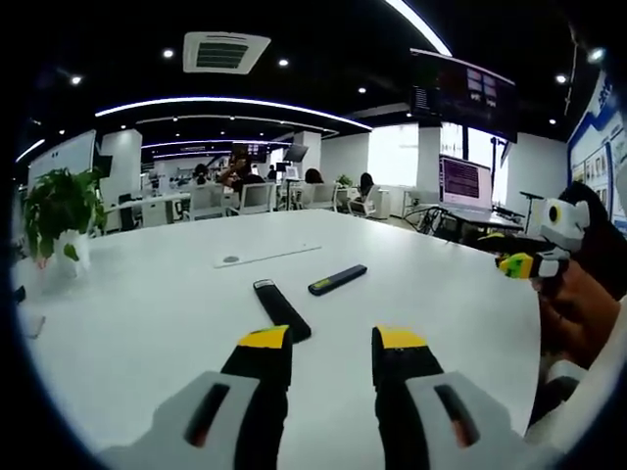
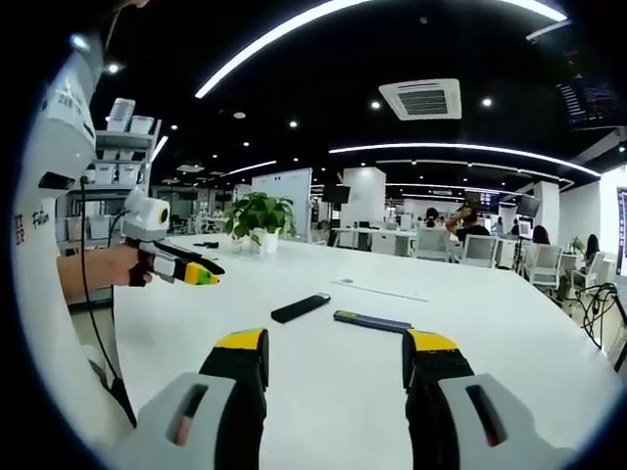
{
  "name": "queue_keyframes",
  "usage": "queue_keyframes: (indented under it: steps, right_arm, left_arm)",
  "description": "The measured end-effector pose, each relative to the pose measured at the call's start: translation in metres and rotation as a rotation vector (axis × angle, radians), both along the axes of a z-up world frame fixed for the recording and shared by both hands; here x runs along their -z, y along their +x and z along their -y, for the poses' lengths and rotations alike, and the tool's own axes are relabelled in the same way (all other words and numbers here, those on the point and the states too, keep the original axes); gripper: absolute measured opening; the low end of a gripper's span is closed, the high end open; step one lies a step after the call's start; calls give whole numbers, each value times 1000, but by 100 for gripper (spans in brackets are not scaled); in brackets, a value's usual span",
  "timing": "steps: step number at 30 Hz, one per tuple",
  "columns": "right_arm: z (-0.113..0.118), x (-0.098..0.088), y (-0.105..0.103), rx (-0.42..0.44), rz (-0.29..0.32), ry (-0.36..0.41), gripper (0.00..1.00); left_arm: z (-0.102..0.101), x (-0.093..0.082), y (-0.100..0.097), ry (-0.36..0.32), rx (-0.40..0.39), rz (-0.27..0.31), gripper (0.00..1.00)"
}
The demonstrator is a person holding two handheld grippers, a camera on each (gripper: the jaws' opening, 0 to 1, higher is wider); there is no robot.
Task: Pflip the remote and laser pointer to the front side, press the buttons, and align them neatly on the table
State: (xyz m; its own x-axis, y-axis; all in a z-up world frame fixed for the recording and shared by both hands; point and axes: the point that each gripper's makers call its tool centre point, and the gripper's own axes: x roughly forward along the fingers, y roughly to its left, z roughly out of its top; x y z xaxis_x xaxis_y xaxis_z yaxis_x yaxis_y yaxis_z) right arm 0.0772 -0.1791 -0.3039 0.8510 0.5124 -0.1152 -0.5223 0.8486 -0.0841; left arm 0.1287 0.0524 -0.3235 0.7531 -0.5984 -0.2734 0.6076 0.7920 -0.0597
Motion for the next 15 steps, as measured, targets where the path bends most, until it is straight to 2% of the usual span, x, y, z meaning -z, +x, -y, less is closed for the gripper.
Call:
queue_keyframes:
  steps: [9, 15]
  right_arm:
    - [1, -1, 0, 5, 6, -3, 56]
    - [1, 0, 1, 4, 4, -7, 56]
  left_arm:
    - [1, 6, 6, 21, 0, -10, 34]
    - [4, 2, 8, -2, 1, -14, 34]
